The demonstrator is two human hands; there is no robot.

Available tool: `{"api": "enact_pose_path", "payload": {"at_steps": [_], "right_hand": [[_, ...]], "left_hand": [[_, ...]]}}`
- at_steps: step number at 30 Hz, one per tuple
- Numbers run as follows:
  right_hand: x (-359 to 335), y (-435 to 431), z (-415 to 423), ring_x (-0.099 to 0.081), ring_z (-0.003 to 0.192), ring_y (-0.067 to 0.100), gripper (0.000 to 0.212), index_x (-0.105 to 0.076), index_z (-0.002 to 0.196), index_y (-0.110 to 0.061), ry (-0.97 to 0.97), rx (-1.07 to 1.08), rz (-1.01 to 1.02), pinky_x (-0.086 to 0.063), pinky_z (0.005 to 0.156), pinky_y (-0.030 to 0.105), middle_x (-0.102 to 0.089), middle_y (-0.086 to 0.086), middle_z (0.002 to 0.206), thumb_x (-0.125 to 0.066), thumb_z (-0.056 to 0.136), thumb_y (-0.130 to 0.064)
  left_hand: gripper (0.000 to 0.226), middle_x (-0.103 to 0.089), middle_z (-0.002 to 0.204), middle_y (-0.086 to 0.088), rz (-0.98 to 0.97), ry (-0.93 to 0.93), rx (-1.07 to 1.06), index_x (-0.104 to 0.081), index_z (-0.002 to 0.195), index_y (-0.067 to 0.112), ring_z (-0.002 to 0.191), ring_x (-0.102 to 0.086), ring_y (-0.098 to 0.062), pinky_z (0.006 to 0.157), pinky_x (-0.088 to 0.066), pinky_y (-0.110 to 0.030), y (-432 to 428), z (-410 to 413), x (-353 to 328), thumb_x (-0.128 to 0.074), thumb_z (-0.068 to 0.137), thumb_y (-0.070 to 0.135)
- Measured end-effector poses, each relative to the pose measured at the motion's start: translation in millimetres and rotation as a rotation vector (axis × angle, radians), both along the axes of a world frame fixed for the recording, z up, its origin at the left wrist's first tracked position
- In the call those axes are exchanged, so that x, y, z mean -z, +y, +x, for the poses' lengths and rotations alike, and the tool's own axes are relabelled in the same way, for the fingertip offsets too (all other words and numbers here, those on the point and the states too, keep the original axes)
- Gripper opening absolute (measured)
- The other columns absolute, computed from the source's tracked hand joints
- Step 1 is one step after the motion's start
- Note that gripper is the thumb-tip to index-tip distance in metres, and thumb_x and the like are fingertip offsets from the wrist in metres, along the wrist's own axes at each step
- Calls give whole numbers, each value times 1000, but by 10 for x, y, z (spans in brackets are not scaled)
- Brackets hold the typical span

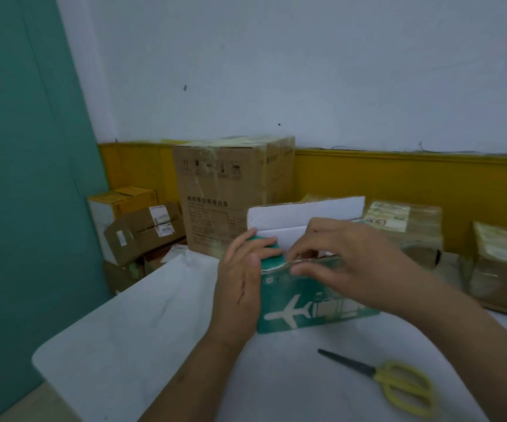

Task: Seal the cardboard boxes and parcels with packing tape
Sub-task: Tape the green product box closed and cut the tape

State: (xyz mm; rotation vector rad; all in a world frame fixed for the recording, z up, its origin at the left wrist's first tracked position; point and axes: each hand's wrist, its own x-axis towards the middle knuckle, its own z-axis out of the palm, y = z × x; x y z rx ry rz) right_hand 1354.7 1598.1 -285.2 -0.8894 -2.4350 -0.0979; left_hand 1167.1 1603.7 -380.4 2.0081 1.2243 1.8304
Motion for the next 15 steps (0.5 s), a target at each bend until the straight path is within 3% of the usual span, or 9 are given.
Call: {"api": "enact_pose_path", "payload": {"at_steps": [2,4,7,9,11,12,15], "right_hand": [[-151,29,147,-55,87,-5,30,-65,89,-46,-36,82,-96,-43,75,19,-61,-29,88,-52,76,-70],[-228,122,355,-50,93,-2,42,-61,82,-47,-94,224,-97,-39,80,25,-58,-31,90,-39,65,-79],[-125,305,604,-49,107,8,45,-65,81,-37,180,354,-204,-42,88,33,-59,-22,108,-49,61,-75],[40,403,660,-48,119,13,58,-63,103,-30,405,391,-312,-47,93,36,-50,-12,129,-62,59,-67],[203,473,649,-51,121,18,87,-43,139,-35,585,352,-520,-55,89,41,-39,-8,147,-67,60,-64],[273,484,623,-56,116,16,92,-30,148,-41,657,310,-623,-58,86,41,-37,-12,150,-67,66,-61],[358,491,538,-66,95,8,82,-18,151,-50,821,240,-735,-59,70,30,-40,-19,145,-66,85,-44]], "left_hand": [[47,-51,131,35,-52,-66,1,-65,106,50,136,-44,-12,111,-39,-51,-4,-2,3,-20,101,60],[43,-55,131,27,-140,-155,24,-65,105,58,132,-48,-12,110,-42,-48,2,-8,3,-22,97,59],[34,-61,121,24,-185,-147,35,-61,105,66,126,-54,-16,104,-47,-46,1,16,-35,-29,93,64],[29,-60,118,25,-159,-92,-18,-63,104,59,122,-55,-10,99,-51,-44,-19,42,-59,-36,95,61],[19,-59,119,19,-145,-223,-2,-62,111,48,116,-59,-9,93,-55,-45,-5,66,-74,-51,96,49],[25,-55,126,14,-141,-288,6,-58,119,42,118,-57,-6,92,-56,-42,3,70,-80,-57,95,43],[54,-33,143,21,-183,-338,59,-32,143,44,124,-45,11,90,-52,-18,34,72,-98,-56,97,31]]}}
